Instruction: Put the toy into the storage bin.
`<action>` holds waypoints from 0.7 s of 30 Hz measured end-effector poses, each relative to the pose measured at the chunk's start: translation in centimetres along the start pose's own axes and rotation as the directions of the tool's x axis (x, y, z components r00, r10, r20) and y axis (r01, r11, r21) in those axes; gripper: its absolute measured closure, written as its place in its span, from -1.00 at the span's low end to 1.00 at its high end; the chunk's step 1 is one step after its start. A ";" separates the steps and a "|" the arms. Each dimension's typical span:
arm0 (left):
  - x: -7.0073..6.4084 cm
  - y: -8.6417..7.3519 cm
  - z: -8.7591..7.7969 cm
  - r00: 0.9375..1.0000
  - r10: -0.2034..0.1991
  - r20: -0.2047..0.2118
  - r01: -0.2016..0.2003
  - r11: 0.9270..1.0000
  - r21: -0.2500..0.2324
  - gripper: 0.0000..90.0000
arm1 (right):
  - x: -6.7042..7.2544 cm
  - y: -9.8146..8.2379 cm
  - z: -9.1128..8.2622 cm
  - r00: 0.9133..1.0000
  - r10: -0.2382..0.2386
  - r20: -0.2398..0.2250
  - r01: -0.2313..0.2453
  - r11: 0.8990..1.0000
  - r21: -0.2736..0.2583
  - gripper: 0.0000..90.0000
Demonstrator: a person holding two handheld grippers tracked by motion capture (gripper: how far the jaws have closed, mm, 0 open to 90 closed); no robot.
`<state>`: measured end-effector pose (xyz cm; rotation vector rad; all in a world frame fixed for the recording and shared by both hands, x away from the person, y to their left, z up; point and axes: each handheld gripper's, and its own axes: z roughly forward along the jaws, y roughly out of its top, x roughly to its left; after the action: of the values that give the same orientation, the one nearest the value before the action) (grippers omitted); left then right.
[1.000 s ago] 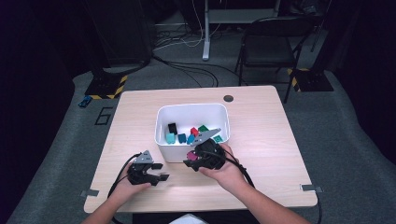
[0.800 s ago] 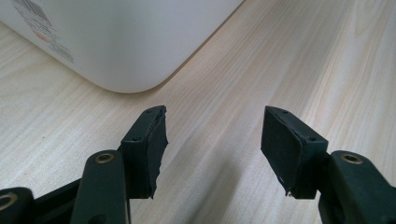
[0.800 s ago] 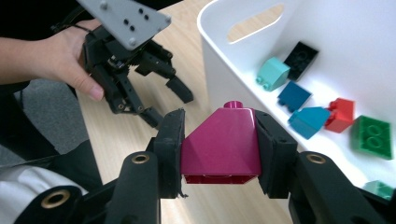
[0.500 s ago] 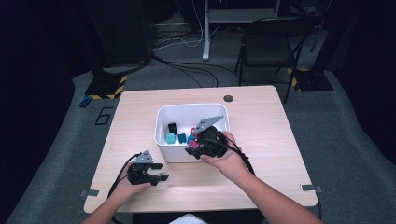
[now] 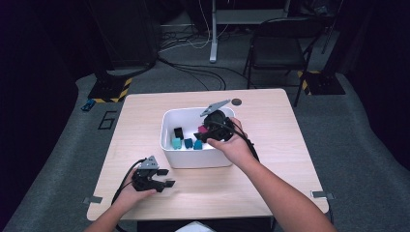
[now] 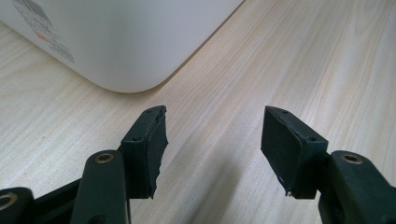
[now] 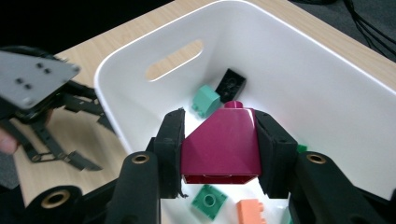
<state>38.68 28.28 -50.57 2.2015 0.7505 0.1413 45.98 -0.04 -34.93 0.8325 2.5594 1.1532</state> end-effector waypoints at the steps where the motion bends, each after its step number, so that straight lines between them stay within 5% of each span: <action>1: 0.0 0.0 0.0 1.000 0.000 0.000 0.000 1.000 -0.001 -0.11 | -0.3 0.2 0.2 1.000 0.013 0.003 -0.013 1.000 0.009 0.29; 11: 0.0 0.0 0.0 1.000 0.001 0.004 -0.001 1.000 0.003 -0.11 | -2.7 1.6 3.2 0.999 0.033 0.016 -0.033 0.999 0.018 0.29; 21: 0.0 0.0 0.0 1.000 0.000 0.002 0.000 1.000 -0.004 -0.11 | -3.3 2.1 6.8 0.999 0.039 0.016 -0.040 0.998 0.042 0.29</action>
<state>38.64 28.27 -50.60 2.1980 0.7482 0.1403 52.31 3.36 -38.03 0.9020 2.5739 1.1031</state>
